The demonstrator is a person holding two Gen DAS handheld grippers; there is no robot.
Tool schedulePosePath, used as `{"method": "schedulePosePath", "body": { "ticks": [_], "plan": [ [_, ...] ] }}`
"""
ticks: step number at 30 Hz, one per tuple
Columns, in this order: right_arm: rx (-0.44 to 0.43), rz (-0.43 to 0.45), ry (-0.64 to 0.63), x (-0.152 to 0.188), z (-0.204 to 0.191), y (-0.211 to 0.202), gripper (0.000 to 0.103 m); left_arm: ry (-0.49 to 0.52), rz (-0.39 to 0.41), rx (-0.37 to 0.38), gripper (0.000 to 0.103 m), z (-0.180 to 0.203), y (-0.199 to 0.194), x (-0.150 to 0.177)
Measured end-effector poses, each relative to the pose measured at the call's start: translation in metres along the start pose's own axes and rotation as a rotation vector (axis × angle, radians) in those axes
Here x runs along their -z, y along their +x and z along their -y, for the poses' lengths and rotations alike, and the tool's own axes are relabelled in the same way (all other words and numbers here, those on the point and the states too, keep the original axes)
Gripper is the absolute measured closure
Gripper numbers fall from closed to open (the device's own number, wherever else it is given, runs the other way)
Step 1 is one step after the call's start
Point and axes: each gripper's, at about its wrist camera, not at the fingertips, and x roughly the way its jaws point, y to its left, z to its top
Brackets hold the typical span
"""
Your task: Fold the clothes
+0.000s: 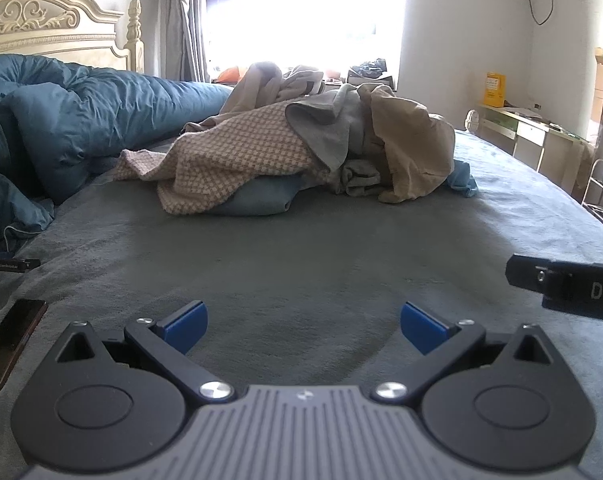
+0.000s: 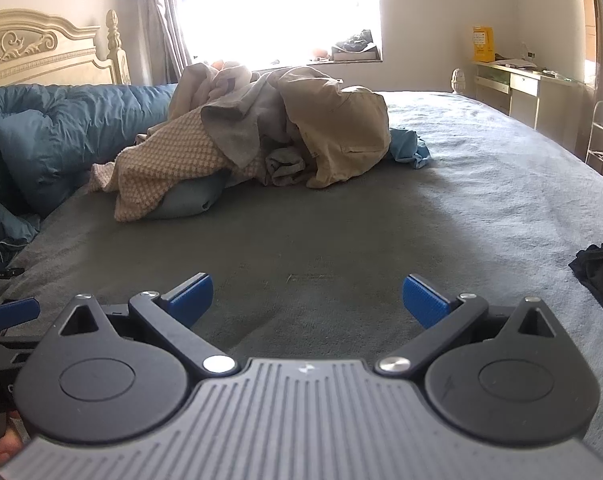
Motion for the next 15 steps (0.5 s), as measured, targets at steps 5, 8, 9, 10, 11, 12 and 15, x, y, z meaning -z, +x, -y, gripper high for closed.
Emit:
{"method": "schedulePosePath", "body": {
  "ticks": [5,8,9,10,11,12,15],
  "plan": [
    [0.0,-0.002,-0.003,-0.0002,-0.0012,0.0014,0.001,-0.004,-0.001,-0.005,0.0,0.0012,0.0019,-0.0018],
    [0.0,-0.003,-0.008,-0.0008,-0.0017,0.0018,0.001,-0.008,-0.004,-0.011,0.0,0.0043,0.0055,-0.0043],
    [0.0,-0.004,-0.01,-0.0008,-0.002,0.002,0.001,-0.009,-0.005,-0.01,0.0,0.0044,0.0059,-0.0044],
    [0.001,-0.004,-0.01,-0.0007,-0.0019,0.0026,0.001,-0.009,-0.005,-0.009,0.0,0.0043,0.0061,-0.0044],
    [0.002,-0.005,-0.009,-0.0006,-0.0017,0.0028,0.001,-0.01,-0.006,-0.009,0.0,0.0045,0.0068,-0.0048],
    [0.002,-0.007,-0.009,-0.001,-0.0017,0.0035,0.001,-0.011,-0.008,-0.01,0.0,0.0048,0.0076,-0.0053],
    [0.003,-0.009,-0.011,-0.0018,-0.0024,0.0055,0.001,-0.014,-0.012,-0.011,0.0,0.0055,0.0099,-0.0068]
  ]
}}
